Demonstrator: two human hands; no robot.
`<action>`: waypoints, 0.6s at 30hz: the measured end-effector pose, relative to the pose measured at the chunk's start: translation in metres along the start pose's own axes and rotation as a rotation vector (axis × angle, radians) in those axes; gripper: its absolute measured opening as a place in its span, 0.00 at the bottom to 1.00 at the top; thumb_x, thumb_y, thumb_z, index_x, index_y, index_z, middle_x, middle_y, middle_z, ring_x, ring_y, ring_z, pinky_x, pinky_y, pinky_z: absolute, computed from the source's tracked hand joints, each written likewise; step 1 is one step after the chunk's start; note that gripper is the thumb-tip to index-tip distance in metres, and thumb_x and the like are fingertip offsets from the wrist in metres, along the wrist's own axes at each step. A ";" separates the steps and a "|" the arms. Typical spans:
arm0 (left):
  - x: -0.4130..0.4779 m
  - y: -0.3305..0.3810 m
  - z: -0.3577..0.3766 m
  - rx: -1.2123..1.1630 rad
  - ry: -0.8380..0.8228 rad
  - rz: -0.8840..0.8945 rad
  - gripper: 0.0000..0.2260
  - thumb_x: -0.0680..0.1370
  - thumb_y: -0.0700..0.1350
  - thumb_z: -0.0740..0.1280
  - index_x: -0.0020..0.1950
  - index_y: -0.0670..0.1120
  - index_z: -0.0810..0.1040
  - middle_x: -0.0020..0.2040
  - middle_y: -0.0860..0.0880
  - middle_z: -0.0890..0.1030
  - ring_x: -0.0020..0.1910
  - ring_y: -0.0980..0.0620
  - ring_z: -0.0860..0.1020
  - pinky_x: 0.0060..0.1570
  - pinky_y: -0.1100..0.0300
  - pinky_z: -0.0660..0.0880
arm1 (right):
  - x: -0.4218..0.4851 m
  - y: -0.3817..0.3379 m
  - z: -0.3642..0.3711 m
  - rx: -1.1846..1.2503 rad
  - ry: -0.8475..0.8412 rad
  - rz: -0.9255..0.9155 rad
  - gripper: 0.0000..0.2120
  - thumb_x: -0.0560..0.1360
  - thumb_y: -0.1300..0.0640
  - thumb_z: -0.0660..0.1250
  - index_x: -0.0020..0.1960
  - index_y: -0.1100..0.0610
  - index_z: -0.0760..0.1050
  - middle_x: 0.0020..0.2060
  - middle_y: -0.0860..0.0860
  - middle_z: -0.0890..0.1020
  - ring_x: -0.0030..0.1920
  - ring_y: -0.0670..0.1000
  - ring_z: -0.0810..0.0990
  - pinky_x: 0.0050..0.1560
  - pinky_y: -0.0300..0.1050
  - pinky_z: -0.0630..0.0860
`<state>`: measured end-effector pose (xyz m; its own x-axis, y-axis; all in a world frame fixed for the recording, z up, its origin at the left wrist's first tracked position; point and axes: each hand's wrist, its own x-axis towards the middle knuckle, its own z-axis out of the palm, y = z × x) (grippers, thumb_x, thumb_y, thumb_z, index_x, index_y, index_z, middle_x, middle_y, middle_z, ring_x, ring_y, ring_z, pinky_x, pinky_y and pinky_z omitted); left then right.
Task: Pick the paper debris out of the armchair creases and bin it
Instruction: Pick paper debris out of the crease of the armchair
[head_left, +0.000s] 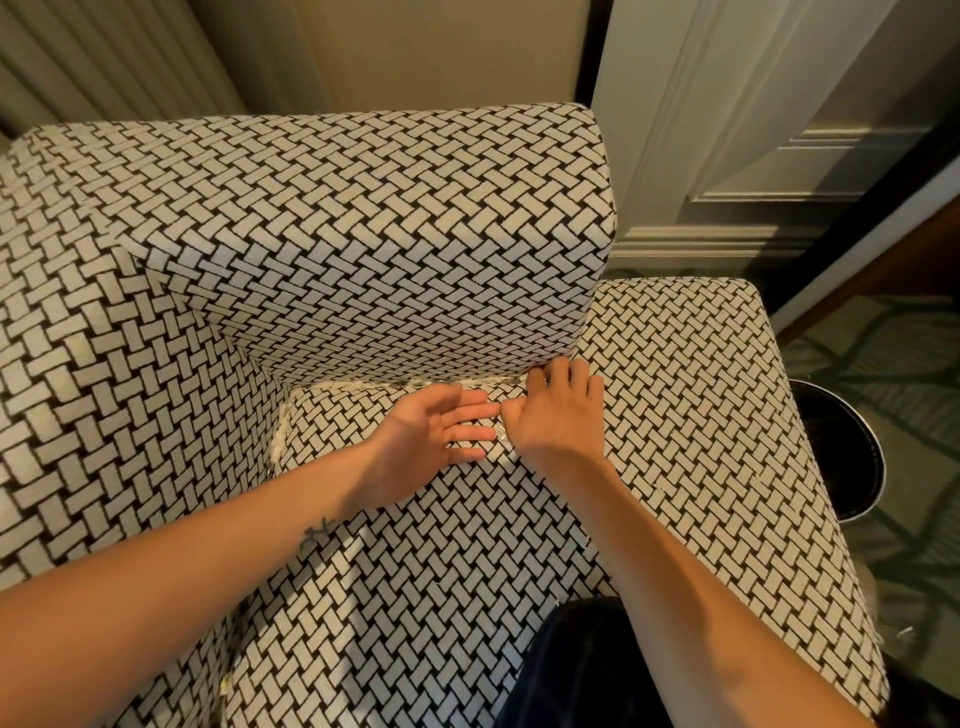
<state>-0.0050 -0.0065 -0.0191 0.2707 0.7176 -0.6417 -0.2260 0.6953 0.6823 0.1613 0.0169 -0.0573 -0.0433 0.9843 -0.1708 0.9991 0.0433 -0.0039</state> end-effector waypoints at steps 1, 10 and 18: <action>0.001 0.001 -0.001 -0.024 0.003 -0.008 0.21 0.84 0.49 0.56 0.70 0.37 0.72 0.64 0.41 0.81 0.57 0.43 0.78 0.65 0.44 0.73 | 0.001 0.000 0.000 0.005 0.000 0.003 0.30 0.75 0.44 0.41 0.62 0.58 0.73 0.59 0.55 0.71 0.60 0.56 0.66 0.63 0.54 0.67; 0.002 0.002 -0.005 -0.060 -0.047 -0.004 0.22 0.82 0.49 0.58 0.71 0.36 0.70 0.66 0.38 0.80 0.59 0.42 0.78 0.63 0.45 0.73 | -0.004 -0.009 0.000 -0.006 -0.035 0.063 0.24 0.80 0.45 0.47 0.65 0.58 0.69 0.59 0.55 0.68 0.60 0.55 0.64 0.62 0.55 0.63; 0.002 0.002 -0.004 -0.042 -0.016 0.015 0.20 0.84 0.49 0.55 0.70 0.38 0.72 0.66 0.41 0.80 0.65 0.40 0.77 0.69 0.39 0.70 | 0.004 -0.014 0.001 -0.036 -0.033 0.126 0.25 0.78 0.42 0.46 0.57 0.57 0.73 0.56 0.55 0.68 0.55 0.55 0.65 0.57 0.56 0.65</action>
<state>-0.0090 -0.0032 -0.0207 0.2816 0.7276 -0.6255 -0.2688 0.6856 0.6765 0.1471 0.0202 -0.0584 0.0829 0.9764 -0.1997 0.9958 -0.0734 0.0547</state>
